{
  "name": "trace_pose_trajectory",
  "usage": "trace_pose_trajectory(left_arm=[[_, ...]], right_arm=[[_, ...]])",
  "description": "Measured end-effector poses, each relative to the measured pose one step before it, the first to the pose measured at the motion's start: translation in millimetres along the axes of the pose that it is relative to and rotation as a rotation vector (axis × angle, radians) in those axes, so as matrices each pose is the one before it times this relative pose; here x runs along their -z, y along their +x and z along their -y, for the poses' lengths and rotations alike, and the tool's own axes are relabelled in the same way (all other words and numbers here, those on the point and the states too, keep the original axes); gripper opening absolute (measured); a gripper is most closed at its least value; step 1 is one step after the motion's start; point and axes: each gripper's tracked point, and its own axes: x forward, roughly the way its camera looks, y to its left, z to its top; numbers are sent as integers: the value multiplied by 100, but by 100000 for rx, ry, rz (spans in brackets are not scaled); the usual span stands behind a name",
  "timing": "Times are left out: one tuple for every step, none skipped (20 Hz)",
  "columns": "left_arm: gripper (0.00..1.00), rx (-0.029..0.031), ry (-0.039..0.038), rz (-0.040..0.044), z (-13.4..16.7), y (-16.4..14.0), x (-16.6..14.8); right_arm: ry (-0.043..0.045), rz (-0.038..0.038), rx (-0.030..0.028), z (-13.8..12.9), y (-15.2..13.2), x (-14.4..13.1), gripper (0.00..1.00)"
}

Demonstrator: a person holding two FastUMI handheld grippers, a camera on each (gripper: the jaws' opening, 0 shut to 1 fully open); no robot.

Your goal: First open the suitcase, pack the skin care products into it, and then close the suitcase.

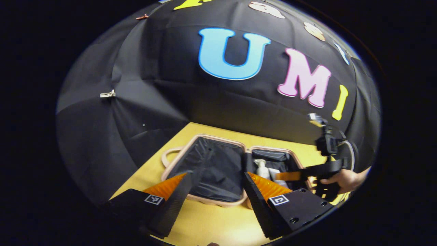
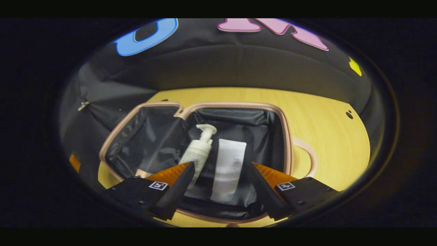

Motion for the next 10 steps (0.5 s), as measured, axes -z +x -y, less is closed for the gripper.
trace_pose_trajectory(left_arm=[[96, -3733, -704, -957, -1934, 1209, -303], [96, -3321, -583, -299, -1804, 1148, -638], [96, -3366, -671, -182, -2005, 1245, -508], [96, -3190, -1740, -452, -1855, 1353, -387], [96, -2223, -2197, -1137, -1757, 1575, -316], [96, -1340, -1835, -3210, -1445, 1623, 35], [97, -1774, -1451, -3031, -1503, 975, 125], [97, -1864, -1730, -2551, -1161, 1777, -92], [97, 416, -2065, -2053, -634, 1928, -105], [97, 1124, -2369, -3101, -209, 1736, 163]], right_arm=[[-1357, 4683, -1085, -17, -1323, -1031, 90], [-876, 4521, -971, 93, -1368, -795, 98], [-99, 4575, -24, 248, -1087, -786, 98], [632, 4514, -202, 345, -1312, -876, 98], [623, 3933, 318, 452, -1257, -892, 98], [523, 2990, 1059, 710, -1234, -611, 98], [406, 2834, 1136, 788, -1035, -610, 98], [27, 2205, 1143, 781, -968, -448, 98], [-235, 1447, 1148, 891, -731, -256, 97], [-1045, 1395, 1146, 1034, -956, -194, 98]])
